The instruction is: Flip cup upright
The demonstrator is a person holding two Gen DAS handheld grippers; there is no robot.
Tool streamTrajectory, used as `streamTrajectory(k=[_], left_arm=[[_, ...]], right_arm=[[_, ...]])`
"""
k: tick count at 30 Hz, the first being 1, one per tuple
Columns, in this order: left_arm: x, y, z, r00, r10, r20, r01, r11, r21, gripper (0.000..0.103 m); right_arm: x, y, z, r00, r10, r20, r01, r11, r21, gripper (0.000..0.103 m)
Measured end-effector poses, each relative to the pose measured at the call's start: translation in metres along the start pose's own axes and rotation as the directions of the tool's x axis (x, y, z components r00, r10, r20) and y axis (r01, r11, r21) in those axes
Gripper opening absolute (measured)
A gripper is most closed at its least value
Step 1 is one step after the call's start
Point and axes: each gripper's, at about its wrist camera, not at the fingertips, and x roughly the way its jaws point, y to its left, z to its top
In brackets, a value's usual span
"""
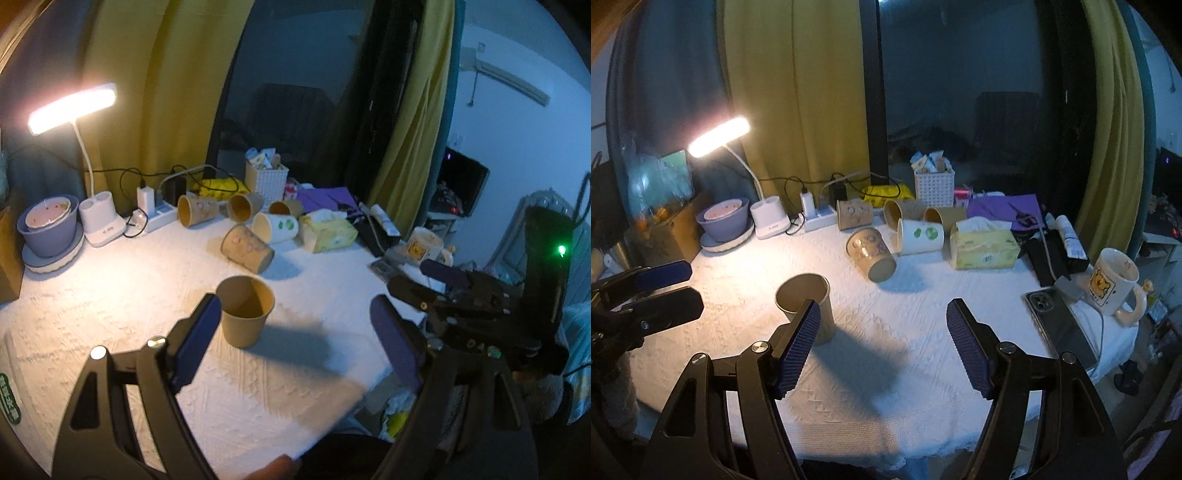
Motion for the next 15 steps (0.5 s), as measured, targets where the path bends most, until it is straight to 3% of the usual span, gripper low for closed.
streamTrajectory(k=[6, 9, 15], left_arm=[[-0.015, -0.004, 0.011, 0.999, 0.014, 0.037, -0.013, 1.000, -0.004, 0.085], [-0.026, -0.015, 0.014, 0.994, 0.072, 0.078, -0.076, 0.996, 0.051, 0.094], [-0.050, -0.026, 0.022, 0.983, 0.121, 0.140, -0.132, 0.989, 0.071, 0.094]], right_arm=[[-0.033, -0.002, 0.014, 0.998, -0.030, 0.051, 0.029, 1.000, 0.009, 0.074], [-0.049, -0.003, 0.018, 0.996, -0.055, 0.076, 0.054, 0.998, 0.010, 0.074], [-0.080, -0.004, 0.026, 0.989, -0.079, 0.129, 0.078, 0.997, 0.009, 0.074]])
